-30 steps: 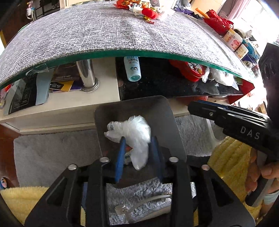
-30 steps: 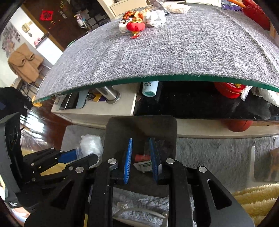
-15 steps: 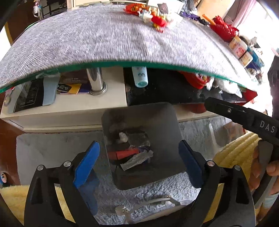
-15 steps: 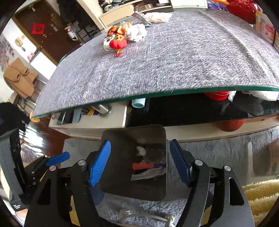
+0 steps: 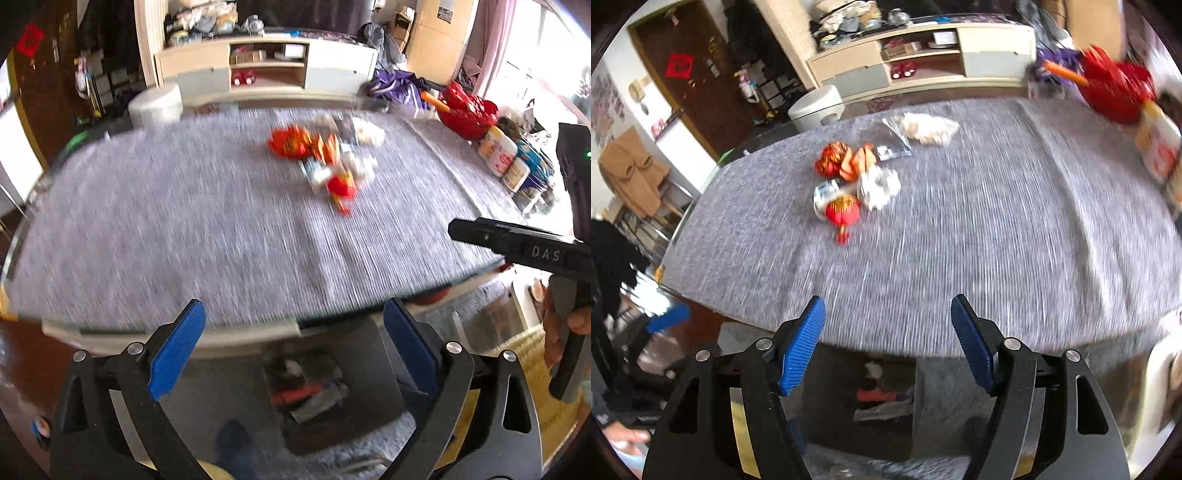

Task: Collect trash
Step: 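Open both tools to drop the items into the bin, then raise them, then grasp the clear plastic wrapper with the left tool while the right tool grasps a white crumpled bag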

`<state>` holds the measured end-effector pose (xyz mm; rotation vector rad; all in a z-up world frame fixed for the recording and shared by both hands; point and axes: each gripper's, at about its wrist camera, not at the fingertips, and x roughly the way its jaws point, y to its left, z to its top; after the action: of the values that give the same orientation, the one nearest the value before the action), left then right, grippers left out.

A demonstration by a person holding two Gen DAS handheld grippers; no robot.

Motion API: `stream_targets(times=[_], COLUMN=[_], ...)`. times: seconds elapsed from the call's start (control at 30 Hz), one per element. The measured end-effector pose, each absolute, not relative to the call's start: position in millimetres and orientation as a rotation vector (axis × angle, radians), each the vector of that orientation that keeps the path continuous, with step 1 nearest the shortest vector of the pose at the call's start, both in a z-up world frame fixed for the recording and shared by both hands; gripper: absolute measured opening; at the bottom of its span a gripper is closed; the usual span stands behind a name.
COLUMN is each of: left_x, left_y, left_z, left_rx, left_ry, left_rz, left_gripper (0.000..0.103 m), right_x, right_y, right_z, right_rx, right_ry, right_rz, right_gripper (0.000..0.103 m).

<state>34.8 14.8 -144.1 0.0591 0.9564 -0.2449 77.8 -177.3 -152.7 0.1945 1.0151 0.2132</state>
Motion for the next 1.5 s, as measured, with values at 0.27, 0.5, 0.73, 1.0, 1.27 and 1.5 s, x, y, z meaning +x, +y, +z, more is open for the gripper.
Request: stream_targets(times=[0.27, 0.5, 0.73, 1.0, 1.27, 1.5], left_x=[103, 147, 167, 188, 201, 198], left_y=[17, -1, -22, -37, -41, -41], left_z=[-127, -136, -165, -181, -196, -196], left_rx=[0.029, 0.09, 0.138, 0.121, 0.124, 0.131], left_ry=[0.953, 0.932, 0.963, 0.996, 1.048, 1.038], left_rz=[-0.26, -0.269, -0.36, -0.436, -0.453, -0.463], left_gripper=[0.093, 0.085, 0.056, 0.044, 0.015, 0.005], right_x=[135, 179, 203, 212, 214, 207], right_y=[-171, -172, -172, -164, -161, -162], right_z=[-149, -177, -188, -201, -203, -195], right_rx=[0.161, 0.268, 0.291, 0.287, 0.256, 0.24], right_ry=[1.016, 1.051, 1.054, 1.093, 1.096, 1.062], right_rz=[0.232, 0.282, 0.266, 0.28, 0.285, 0.268], right_gripper=[0.072, 0.054, 0.04, 0.036, 0.013, 0.01])
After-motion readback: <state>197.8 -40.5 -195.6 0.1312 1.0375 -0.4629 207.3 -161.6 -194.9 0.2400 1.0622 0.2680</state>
